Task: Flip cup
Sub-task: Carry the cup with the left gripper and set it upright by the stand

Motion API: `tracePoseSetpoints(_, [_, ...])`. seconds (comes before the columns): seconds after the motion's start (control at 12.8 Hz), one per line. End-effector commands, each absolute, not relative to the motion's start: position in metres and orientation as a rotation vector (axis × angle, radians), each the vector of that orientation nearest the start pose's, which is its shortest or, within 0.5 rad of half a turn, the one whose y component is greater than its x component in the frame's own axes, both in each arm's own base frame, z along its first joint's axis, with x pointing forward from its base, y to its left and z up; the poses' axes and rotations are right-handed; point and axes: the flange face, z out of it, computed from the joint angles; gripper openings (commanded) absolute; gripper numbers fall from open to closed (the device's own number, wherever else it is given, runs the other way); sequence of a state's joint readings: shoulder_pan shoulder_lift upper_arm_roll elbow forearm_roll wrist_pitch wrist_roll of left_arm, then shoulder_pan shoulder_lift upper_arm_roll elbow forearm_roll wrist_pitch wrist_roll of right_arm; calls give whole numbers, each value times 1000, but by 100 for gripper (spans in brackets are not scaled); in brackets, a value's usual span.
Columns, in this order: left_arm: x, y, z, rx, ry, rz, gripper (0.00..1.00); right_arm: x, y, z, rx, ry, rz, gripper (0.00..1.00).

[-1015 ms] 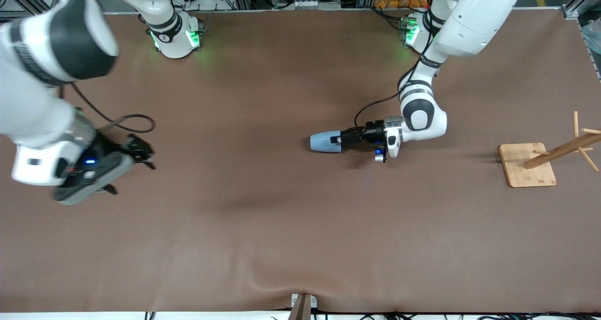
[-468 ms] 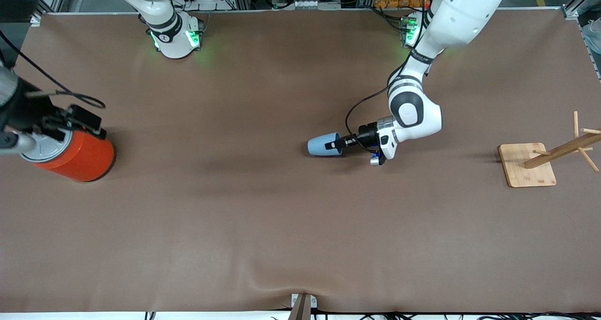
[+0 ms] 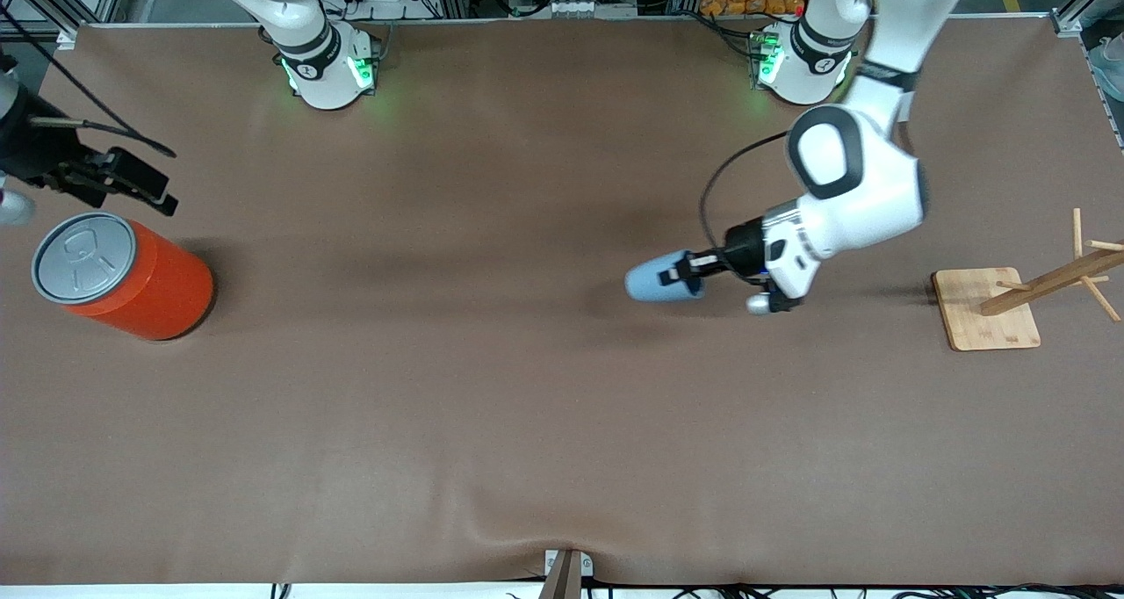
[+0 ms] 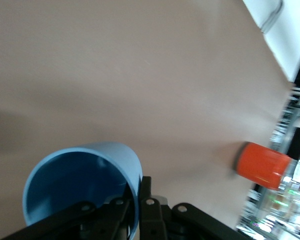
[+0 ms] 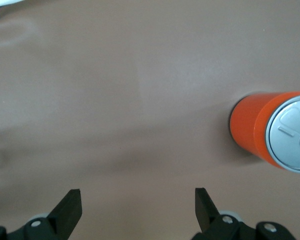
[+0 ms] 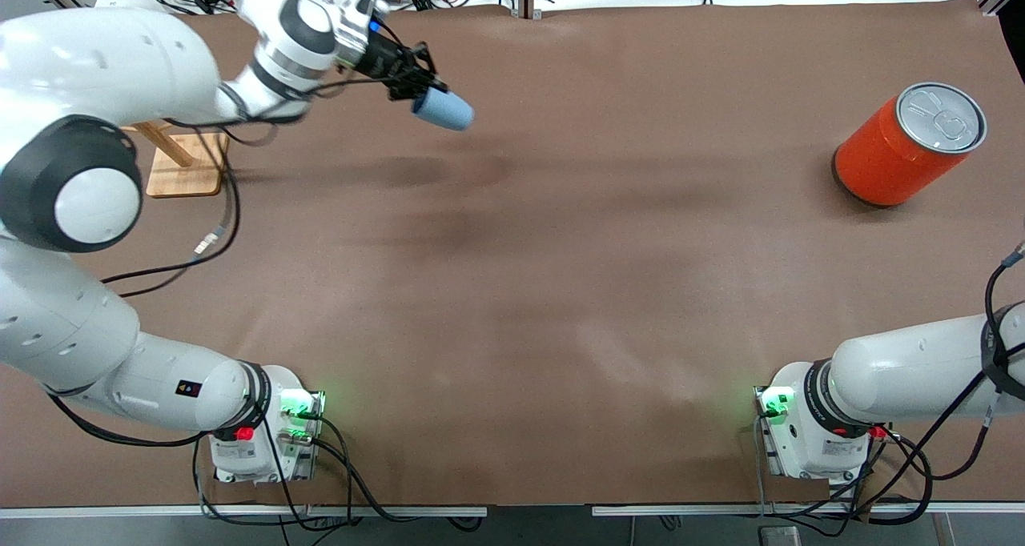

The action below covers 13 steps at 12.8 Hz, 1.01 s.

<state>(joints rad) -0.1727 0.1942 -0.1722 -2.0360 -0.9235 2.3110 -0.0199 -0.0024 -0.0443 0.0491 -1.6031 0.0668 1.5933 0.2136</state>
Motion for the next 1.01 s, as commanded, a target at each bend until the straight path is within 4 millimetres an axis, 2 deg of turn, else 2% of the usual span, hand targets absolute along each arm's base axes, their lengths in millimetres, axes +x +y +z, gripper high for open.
tracePoseSetpoints(0.0, [584, -151, 389, 2524, 282, -103, 0, 548, 40, 623, -3066, 254, -105, 100])
tracePoseSetpoints(0.08, [599, -121, 394, 2641, 225, -77, 0, 555, 38, 627, -3069, 250, -123, 100])
tracePoseSetpoints(0.16, [606, -105, 394, 2736, 178, -76, 0, 556, 39, 633, -3071, 251, -133, 100])
tracePoseSetpoints(0.23, [607, -88, 388, 2837, 142, -72, 0, 555, 41, 637, -3098, 239, -152, 100])
tracePoseSetpoints(0.31, [607, -78, 376, 2903, 128, -90, 0, 554, 43, 655, -3145, 228, -215, 100])
tracePoseSetpoints(0.39, [607, -64, 371, 2940, 120, -95, 0, 552, 45, 662, -3143, 220, -210, 100])
tracePoseSetpoints(0.47, [603, -44, 356, 2974, 133, -117, 0, 546, 42, 662, -3131, 222, -127, 100])
tracePoseSetpoints(0.62, [597, -26, 329, 3018, 130, -82, 0, 544, 38, 667, -3100, 220, -106, 100])
tracePoseSetpoints(0.78, [600, -11, 307, 3061, 111, -72, 0, 543, 33, 671, -3115, 253, -115, 100])
tracePoseSetpoints(0.94, [604, -10, 283, 3061, 111, -27, 0, 543, 28, 672, -3115, 256, -118, 100])
